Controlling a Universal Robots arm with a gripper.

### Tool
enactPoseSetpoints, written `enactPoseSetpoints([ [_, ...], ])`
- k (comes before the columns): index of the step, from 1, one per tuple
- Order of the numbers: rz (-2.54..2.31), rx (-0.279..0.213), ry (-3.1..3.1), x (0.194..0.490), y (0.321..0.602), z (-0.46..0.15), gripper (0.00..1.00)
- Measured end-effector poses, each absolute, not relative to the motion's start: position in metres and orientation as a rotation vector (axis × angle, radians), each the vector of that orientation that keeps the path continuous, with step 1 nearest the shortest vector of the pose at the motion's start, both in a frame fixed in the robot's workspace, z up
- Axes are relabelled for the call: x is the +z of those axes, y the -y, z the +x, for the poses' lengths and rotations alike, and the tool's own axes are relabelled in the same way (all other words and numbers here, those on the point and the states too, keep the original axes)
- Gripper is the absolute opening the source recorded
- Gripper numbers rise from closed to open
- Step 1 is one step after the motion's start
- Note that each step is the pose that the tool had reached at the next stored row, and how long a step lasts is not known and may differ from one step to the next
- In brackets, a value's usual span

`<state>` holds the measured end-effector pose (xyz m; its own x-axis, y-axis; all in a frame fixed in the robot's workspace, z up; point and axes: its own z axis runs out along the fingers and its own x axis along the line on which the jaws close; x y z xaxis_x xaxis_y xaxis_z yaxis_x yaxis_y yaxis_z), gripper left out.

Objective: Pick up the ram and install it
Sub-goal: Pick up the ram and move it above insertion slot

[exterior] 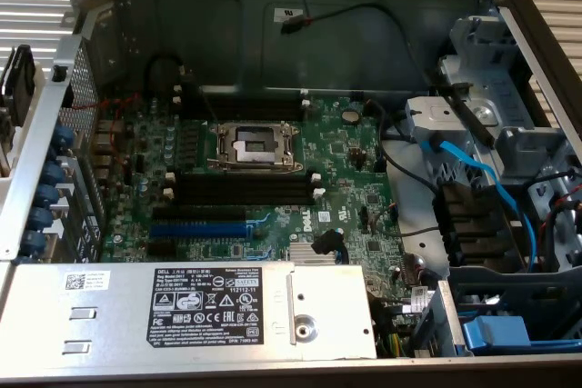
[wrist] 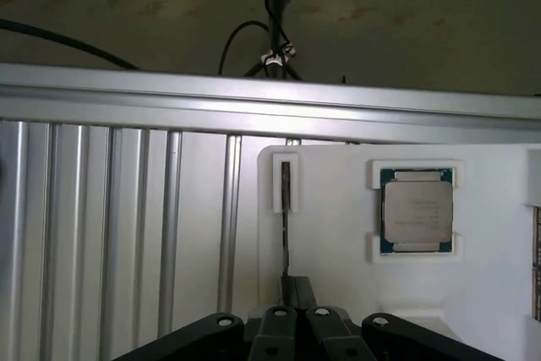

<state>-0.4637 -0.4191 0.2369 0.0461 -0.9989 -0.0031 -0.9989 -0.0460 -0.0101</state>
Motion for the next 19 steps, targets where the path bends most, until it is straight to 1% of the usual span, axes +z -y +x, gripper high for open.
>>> enactPoseSetpoints([
  [8, -2.272, 0.006, -2.167, 0.230, 0.421, -0.461, 0.10],
  [19, -2.278, 0.010, -2.165, 0.223, 0.421, -0.459, 0.10],
])
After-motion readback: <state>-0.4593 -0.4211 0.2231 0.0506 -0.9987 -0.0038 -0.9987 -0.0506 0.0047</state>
